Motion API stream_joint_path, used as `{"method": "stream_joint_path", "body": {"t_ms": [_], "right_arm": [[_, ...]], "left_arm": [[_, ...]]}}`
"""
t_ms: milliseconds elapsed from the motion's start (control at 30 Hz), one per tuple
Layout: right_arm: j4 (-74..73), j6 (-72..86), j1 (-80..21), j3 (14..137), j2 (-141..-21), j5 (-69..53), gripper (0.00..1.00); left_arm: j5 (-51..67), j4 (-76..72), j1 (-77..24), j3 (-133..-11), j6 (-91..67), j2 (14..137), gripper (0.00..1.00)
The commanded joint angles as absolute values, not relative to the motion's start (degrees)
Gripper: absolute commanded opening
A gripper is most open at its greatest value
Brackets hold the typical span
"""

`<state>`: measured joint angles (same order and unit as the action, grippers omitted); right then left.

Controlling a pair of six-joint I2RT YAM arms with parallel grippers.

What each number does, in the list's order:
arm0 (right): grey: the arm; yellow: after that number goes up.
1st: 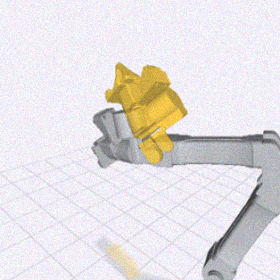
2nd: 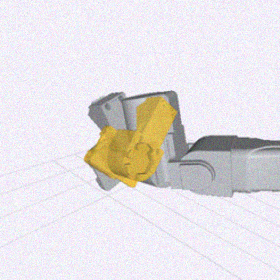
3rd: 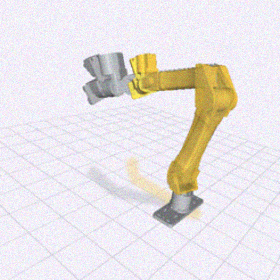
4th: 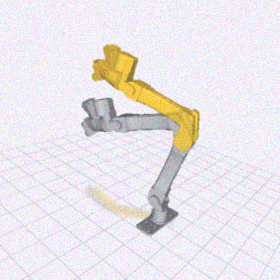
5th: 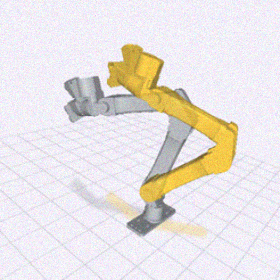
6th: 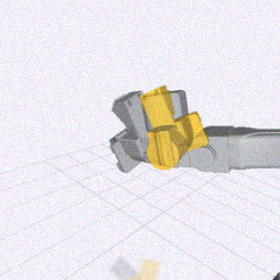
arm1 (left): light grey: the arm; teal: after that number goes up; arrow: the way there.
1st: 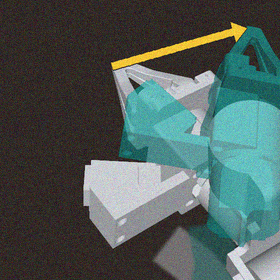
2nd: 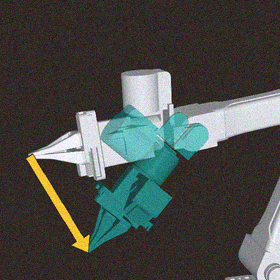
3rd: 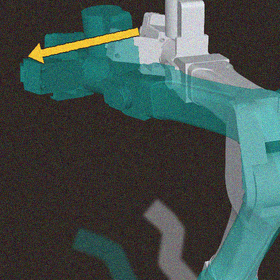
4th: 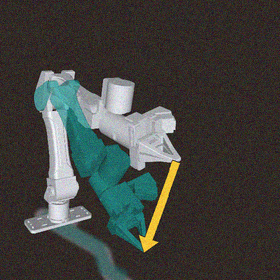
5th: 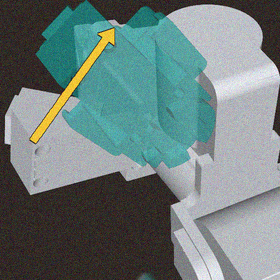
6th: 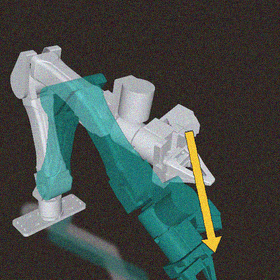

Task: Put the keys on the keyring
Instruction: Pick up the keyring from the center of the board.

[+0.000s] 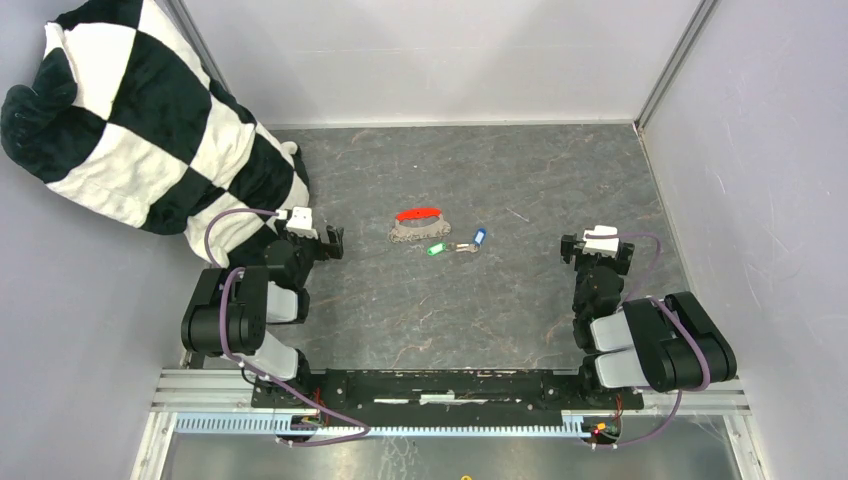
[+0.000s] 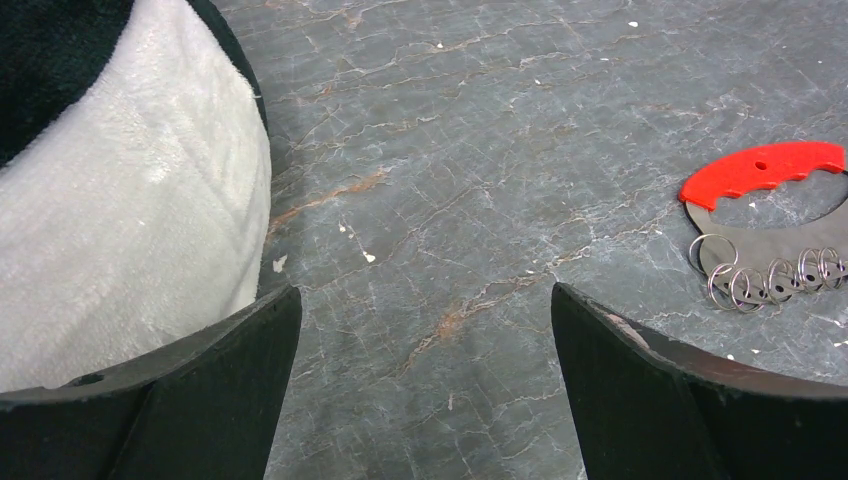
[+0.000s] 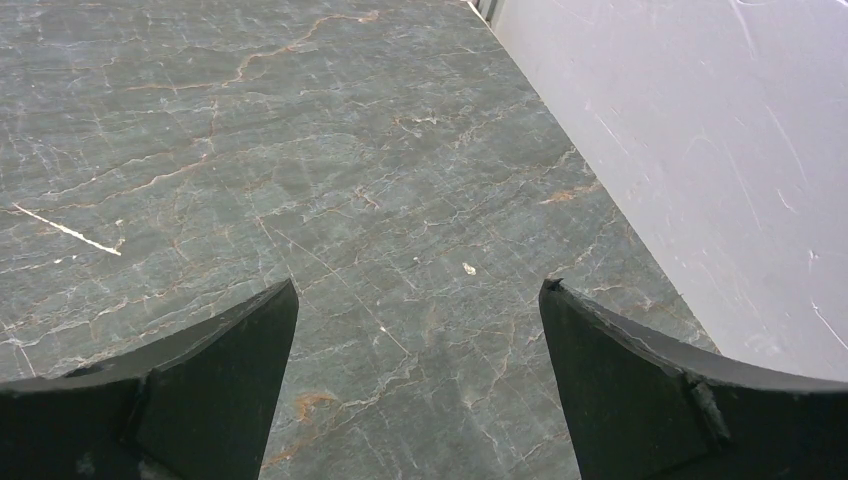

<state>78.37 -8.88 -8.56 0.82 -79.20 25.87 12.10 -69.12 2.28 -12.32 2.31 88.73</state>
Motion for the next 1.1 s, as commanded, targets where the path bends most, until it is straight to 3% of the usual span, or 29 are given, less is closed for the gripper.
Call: {"method": "stream_joint_path", "body": {"t_ms": [0, 300, 367, 467, 600, 633, 700, 767, 800, 900, 933, 1000, 1067], "right_arm": [[80.38, -9.32, -8.37, -4.67, -78.81, 25.69, 0.98], [81.78, -9.15, -8.74, -5.49, -77.66, 27.79, 0.98], [70.33, -8.98, -9.77, -3.03, -70.99, 30.1, 0.98], [43.33, -2.41, -9.98, 10.12, -64.55, 32.45, 0.98], [30.69, 15.45, -8.79, 19.92, -62.3, 26.55, 0.98], [21.74, 22.05, -8.65, 23.56, -61.91, 28.16, 0.98], [13.21, 29.37, -8.7, 28.48, -62.87, 31.23, 0.98], [18.8, 21.78, -9.19, 29.46, -65.22, 20.62, 0.94], [19.9, 18.73, -10.64, 31.39, -67.47, 17.75, 0.98], [8.57, 15.65, -18.52, 43.19, -77.33, 27.69, 0.98], [6.09, 14.89, -20.33, 47.24, -81.27, 27.64, 0.93], [6.14, 13.65, -22.63, 50.54, -85.78, 23.47, 0.91], [11.75, 12.1, -23.4, 49.6, -87.57, 13.8, 0.98]], "left_arm": [[11.3, -71.65, 2.49, -12.13, 0.46, 88.28, 1.0], [10.03, -69.68, 2.53, -12.8, 0.23, 86.52, 1.0], [7.58, -57.16, 2.68, -17.5, -1.26, 83.03, 1.0], [11.04, -29.7, 2.6, -31.57, 2.85, 81.87, 1.0], [10.86, -12.55, 2.63, -42.18, 4.31, 82.9, 1.0], [10.94, -10.14, 2.57, -43.4, 4.46, 82.34, 1.0], [12.16, -6.61, 2.68, -45.15, 4.93, 81.13, 1.0], [14.87, -4.24, 2.57, -45.83, 5.94, 79.6, 1.0], [16.36, -3.45, 2.57, -45.99, 6.14, 79.0, 1.0], [21.02, -0.43, 2.49, -47.82, 6.98, 80.17, 1.0], [21.97, 2.04, 2.46, -48.75, 7.33, 81.01, 1.0], [22.34, 4.93, 2.2, -50.33, 8.39, 82.65, 1.0], [21.65, 6.64, 1.92, -51.43, 9.11, 83.8, 1.0]]}}
